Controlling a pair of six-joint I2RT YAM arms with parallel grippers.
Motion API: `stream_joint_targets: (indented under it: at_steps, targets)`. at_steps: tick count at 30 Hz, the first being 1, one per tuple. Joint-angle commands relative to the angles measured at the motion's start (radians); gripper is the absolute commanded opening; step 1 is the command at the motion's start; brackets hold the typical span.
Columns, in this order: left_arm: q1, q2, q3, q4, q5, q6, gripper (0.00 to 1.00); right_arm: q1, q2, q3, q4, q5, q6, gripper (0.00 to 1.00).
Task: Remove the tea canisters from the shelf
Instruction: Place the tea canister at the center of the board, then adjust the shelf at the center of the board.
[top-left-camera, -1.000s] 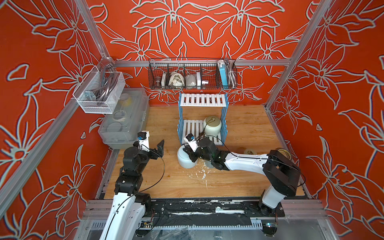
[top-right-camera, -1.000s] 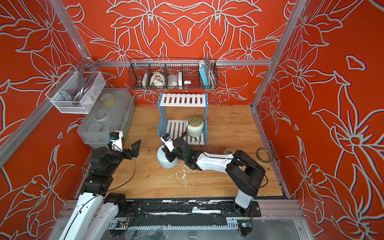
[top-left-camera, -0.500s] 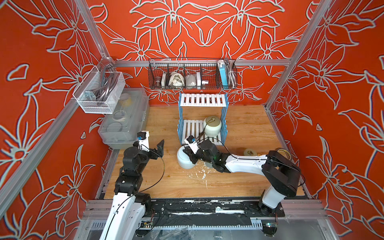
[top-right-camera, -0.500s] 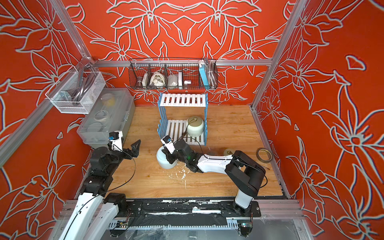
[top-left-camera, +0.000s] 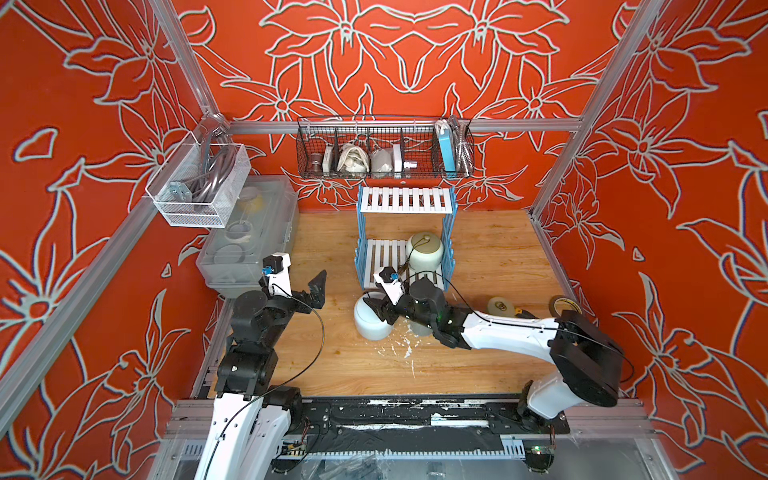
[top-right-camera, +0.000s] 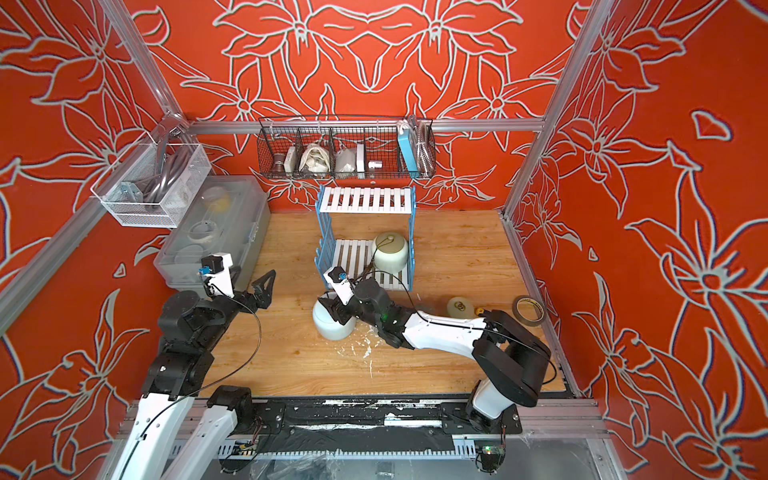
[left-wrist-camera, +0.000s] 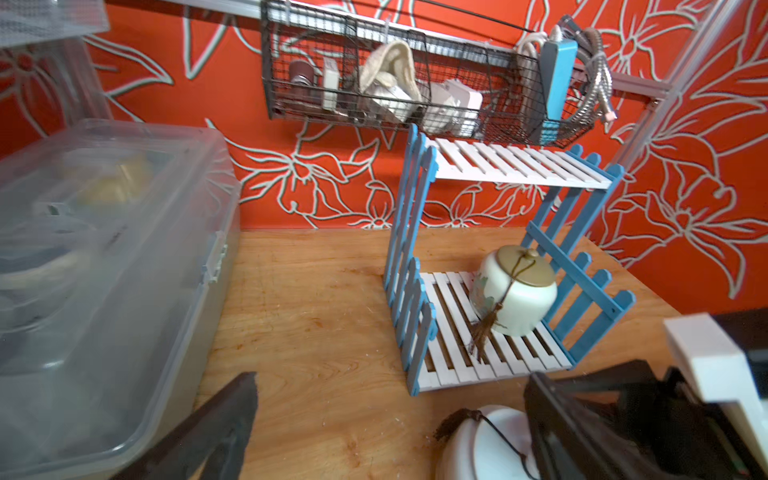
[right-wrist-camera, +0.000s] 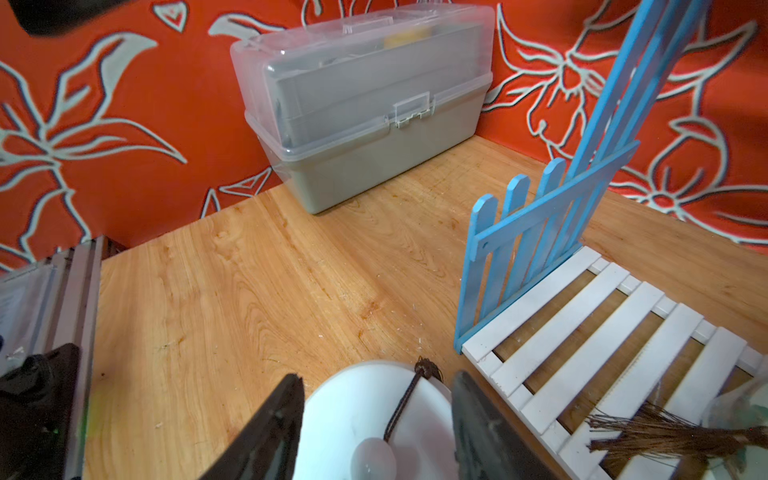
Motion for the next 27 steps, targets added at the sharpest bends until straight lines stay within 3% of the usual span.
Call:
stream_joint_targets:
  at_steps: [1,8,16,27]
  targets:
    - [-0.014,0.014,-0.003,-0.01,0.124,0.023,0.99,0.006,-0.079,0.011,-0.073,0.076,-0.022,0.68]
    - [-0.057,0.061,-0.001,0.019,0.174,0.052,0.99,0.003,-0.279,-0.025,-0.22,0.199,-0.08,0.81]
    - [-0.095,0.254,0.13,0.07,0.292,0.021,0.99,-0.04,-0.51,-0.063,-0.392,0.362,-0.132,0.99]
    - [-0.239,0.54,0.303,0.138,0.357,0.162,0.99,-0.161,-0.838,-0.133,-0.628,0.494,-0.214,0.99]
